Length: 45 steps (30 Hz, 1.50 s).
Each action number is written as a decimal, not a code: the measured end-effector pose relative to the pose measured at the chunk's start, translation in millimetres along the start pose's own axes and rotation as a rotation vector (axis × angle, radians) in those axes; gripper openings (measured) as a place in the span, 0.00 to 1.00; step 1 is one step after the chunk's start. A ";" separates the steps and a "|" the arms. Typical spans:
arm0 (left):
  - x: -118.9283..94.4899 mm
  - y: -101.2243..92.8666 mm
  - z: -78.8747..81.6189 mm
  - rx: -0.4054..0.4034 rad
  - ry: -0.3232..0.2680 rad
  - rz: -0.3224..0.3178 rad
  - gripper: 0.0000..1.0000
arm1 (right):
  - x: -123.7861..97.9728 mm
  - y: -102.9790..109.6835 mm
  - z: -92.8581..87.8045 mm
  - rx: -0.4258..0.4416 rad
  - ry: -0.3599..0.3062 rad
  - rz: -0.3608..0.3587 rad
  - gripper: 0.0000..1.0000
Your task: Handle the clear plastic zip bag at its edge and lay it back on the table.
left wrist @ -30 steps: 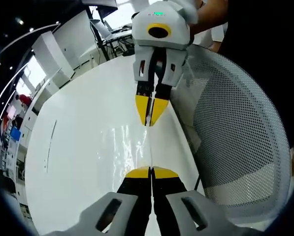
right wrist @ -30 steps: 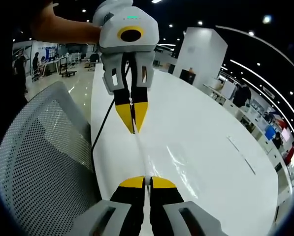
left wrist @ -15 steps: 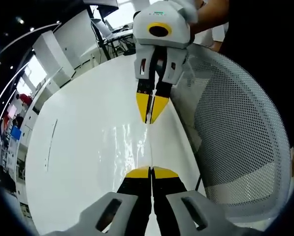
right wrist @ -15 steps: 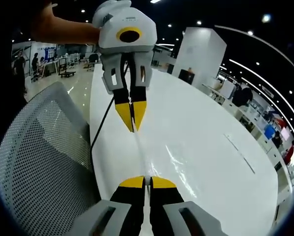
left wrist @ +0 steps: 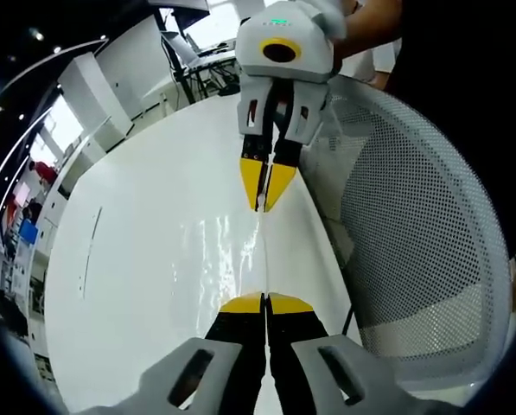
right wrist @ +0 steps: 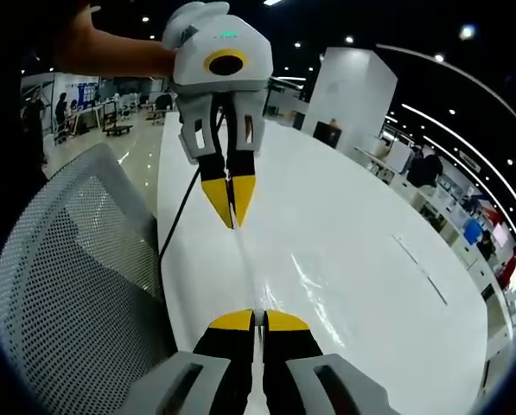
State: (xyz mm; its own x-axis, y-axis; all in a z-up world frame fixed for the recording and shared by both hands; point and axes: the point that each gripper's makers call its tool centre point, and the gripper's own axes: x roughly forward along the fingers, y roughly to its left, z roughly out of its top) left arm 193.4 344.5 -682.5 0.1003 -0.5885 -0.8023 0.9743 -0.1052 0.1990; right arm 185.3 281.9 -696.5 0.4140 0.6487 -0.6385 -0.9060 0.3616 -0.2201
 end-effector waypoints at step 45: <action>-2.1 3.9 -4.3 -0.017 0.000 0.007 0.00 | -1.1 -4.2 -4.6 0.015 -0.003 -0.010 0.00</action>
State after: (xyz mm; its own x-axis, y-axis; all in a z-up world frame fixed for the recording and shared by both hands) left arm 197.9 348.8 -682.6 0.1071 -0.5889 -0.8011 0.9770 -0.0873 0.1948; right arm 188.2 276.5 -698.2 0.4230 0.6472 -0.6342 -0.9006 0.3776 -0.2154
